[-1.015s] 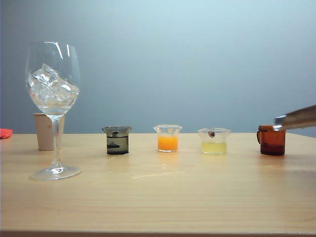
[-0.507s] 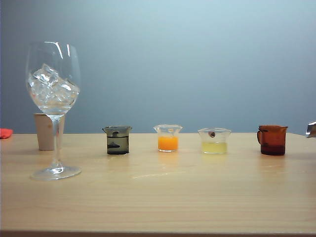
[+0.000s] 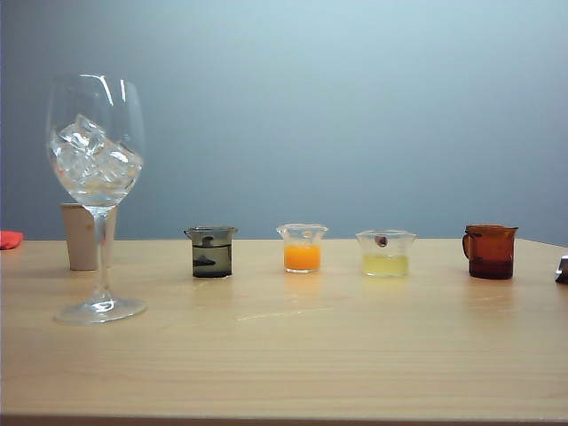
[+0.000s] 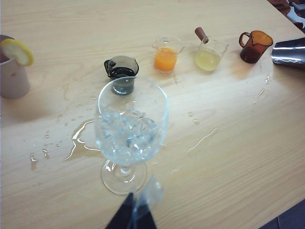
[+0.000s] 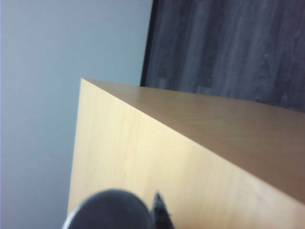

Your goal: Pick up the ice scoop on the desk filled with ice cubes, pour the ice into the goblet, and finally put the scoop back on the table.

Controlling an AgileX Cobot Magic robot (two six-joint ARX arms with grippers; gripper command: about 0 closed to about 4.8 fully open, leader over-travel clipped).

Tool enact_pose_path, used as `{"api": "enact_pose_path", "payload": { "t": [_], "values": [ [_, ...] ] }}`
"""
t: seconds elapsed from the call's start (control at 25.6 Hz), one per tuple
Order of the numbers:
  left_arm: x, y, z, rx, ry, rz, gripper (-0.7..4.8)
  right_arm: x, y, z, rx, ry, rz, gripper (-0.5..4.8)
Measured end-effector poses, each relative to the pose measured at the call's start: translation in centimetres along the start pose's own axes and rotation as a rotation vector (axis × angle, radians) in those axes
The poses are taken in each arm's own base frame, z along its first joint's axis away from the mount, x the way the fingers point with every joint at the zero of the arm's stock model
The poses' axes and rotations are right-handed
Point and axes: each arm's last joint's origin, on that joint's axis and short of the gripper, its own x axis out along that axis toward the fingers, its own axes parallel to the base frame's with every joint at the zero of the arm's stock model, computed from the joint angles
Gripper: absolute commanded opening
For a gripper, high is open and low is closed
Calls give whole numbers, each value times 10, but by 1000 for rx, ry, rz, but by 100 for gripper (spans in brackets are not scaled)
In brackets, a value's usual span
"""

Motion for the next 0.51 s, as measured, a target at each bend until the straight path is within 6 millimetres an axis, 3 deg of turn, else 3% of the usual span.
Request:
{"api": "enact_pose_path", "payload": {
  "t": [0.51],
  "values": [
    [0,0,0,0,0,-1,-5,60,15,23,-29,31,78,-6]
  ]
}}
